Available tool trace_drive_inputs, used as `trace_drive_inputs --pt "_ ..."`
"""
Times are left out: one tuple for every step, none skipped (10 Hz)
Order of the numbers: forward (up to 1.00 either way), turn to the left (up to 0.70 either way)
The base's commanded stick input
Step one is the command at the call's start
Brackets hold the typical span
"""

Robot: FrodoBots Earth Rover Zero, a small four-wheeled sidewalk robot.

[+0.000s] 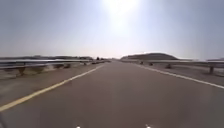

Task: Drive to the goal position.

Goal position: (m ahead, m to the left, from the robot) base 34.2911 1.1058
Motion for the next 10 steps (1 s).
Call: trace_drive_inputs --pt "0.7 0.0" --pt "0.7 0.0" --pt "0.7 0.0" --pt "0.7 0.0" --pt "0.7 0.0" --pt "0.7 0.0" --pt "0.7 0.0" --pt "0.7 0.0" --pt "0.7 0.0" --pt "0.7 0.0"
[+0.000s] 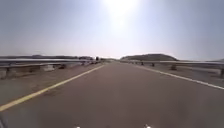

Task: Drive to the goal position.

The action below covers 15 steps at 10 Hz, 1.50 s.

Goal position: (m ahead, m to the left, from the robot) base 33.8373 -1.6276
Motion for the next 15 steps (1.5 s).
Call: trace_drive_inputs --pt "0.7 0.0" --pt "0.7 0.0" --pt "0.7 0.0" --pt "0.7 0.0" --pt "0.7 0.0" --pt "0.7 0.0" --pt "0.7 0.0" --pt "0.7 0.0" --pt "0.7 0.0" --pt "0.7 0.0" --pt "0.7 0.0" --pt "0.7 0.0" --pt "0.7 0.0" --pt "0.7 0.0" --pt "0.7 0.0"
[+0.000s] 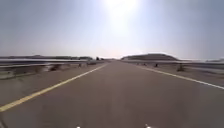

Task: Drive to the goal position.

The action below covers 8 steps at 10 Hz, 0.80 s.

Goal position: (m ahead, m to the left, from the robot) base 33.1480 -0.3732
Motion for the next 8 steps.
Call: trace_drive_inputs --pt "0.7 0.0" --pt "0.7 0.0" --pt "0.7 0.0" --pt "0.7 0.0" --pt "0.7 0.0" --pt "0.7 0.0" --pt "0.7 0.0" --pt "0.7 0.0"
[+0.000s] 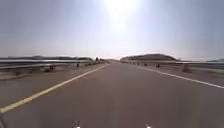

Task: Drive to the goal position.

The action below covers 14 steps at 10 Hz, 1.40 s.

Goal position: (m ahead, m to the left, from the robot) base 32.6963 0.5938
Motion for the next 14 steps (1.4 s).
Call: trace_drive_inputs --pt "0.7 0.0" --pt "0.7 0.0" --pt "0.7 0.0" --pt "0.7 0.0" --pt "0.7 0.0" --pt "0.7 0.0" --pt "0.7 0.0" --pt "0.7 0.0" --pt "0.7 0.0" --pt "0.7 0.0" --pt "0.7 0.0" --pt "0.7 0.0" --pt "0.7 0.0" --pt "0.7 0.0"
